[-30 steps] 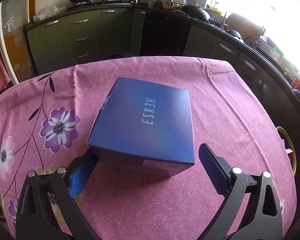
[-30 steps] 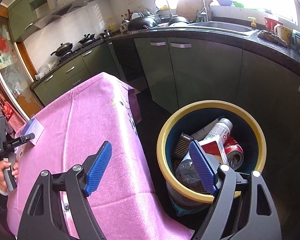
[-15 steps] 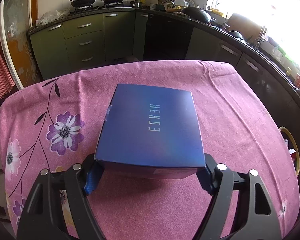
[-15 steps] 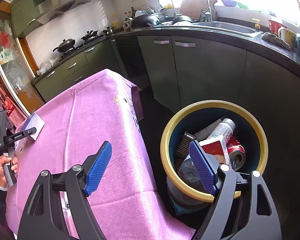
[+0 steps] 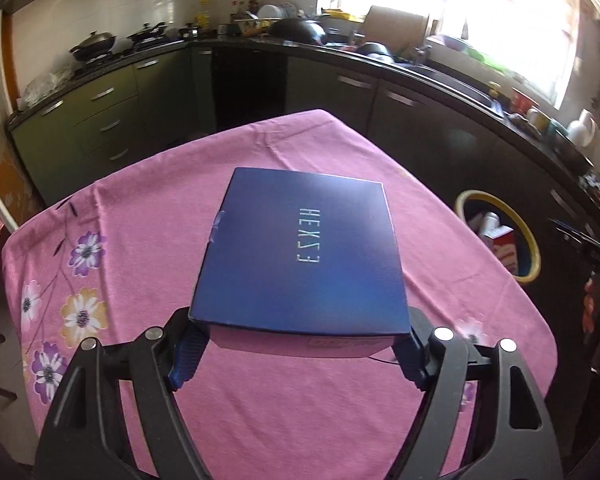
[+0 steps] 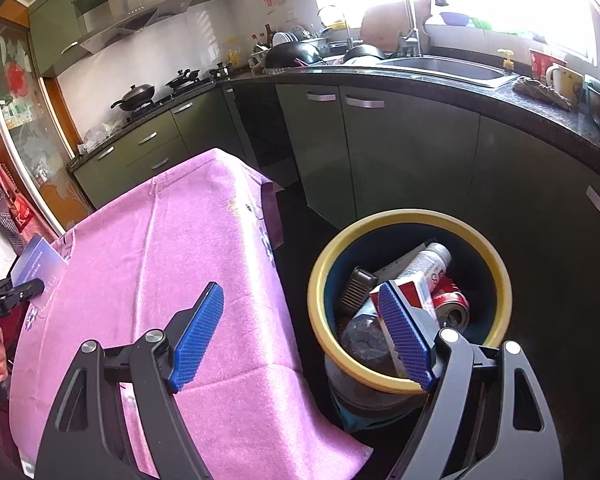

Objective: Collect trash

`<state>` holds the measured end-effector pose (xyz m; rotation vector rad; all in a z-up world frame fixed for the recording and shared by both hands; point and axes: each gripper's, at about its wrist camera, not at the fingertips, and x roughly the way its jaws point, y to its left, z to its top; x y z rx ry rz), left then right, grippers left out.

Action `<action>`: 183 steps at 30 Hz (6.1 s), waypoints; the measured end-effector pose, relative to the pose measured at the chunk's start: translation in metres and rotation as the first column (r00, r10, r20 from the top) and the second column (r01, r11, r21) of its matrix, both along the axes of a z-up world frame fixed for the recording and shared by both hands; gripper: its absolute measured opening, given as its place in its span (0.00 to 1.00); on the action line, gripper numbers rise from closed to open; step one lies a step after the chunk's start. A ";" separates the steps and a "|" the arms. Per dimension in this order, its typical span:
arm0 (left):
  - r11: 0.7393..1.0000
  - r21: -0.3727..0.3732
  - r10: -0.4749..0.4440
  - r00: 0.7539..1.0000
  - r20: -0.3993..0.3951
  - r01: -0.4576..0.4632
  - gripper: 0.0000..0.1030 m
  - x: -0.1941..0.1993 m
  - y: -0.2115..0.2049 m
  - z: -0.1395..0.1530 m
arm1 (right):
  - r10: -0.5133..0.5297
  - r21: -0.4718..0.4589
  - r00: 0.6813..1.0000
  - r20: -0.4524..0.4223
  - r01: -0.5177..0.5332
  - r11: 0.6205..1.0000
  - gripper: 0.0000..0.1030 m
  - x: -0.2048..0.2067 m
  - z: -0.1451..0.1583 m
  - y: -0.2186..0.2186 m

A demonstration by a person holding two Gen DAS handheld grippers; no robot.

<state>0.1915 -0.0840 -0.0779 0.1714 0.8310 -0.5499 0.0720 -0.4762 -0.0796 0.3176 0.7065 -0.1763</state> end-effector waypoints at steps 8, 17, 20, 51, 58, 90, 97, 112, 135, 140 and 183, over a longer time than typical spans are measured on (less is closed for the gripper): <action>0.944 -0.068 -0.328 0.941 -0.078 0.323 0.72 -0.035 -0.147 -0.001 | -0.126 -0.010 0.992 0.002 0.126 0.992 0.77 -0.048 -0.008 -0.052; 0.882 -0.158 -0.470 0.848 -0.246 0.443 0.72 0.004 -0.322 -0.047 | -0.256 0.064 0.967 0.005 0.255 0.965 0.77 -0.101 -0.029 -0.121; 0.882 -0.160 -0.471 0.826 -0.311 0.443 0.72 0.013 -0.364 -0.070 | -0.272 0.076 0.962 -0.005 0.272 0.959 0.77 -0.111 -0.034 -0.136; 0.965 -0.179 -0.212 0.969 -0.122 0.189 0.89 -0.035 -0.183 -0.009 | -0.178 0.077 0.984 0.014 0.177 0.981 0.80 -0.107 -0.023 -0.101; 0.993 -0.111 -0.027 0.991 0.134 0.042 0.93 -0.098 -0.077 0.027 | -0.067 0.040 0.998 0.019 0.066 0.997 0.83 -0.099 -0.008 -0.056; 0.899 -0.233 0.435 0.810 0.394 -0.370 0.93 -0.280 0.091 0.071 | 0.208 -0.234 0.966 0.151 -0.170 0.957 0.95 -0.187 0.063 0.115; 0.903 -0.226 0.428 0.808 0.404 -0.365 0.93 -0.285 0.082 0.073 | 0.211 -0.228 0.962 0.173 -0.169 0.959 0.95 -0.193 0.069 0.106; 0.908 -0.212 0.418 0.812 0.407 -0.361 0.93 -0.284 0.080 0.071 | 0.214 -0.228 0.960 0.179 -0.171 0.958 0.95 -0.193 0.071 0.102; 0.916 -0.198 0.400 0.821 0.406 -0.349 0.93 -0.285 0.078 0.068 | 0.217 -0.220 0.958 0.188 -0.174 0.960 0.95 -0.189 0.070 0.101; 0.916 -0.200 0.402 0.823 0.402 -0.349 0.93 -0.285 0.077 0.068 | 0.218 -0.218 0.957 0.190 -0.176 0.960 0.95 -0.188 0.070 0.100; 0.928 -0.188 0.371 0.849 0.376 -0.322 0.93 -0.282 0.072 0.067 | 0.220 -0.216 0.958 0.185 -0.179 0.960 0.95 -0.187 0.067 0.098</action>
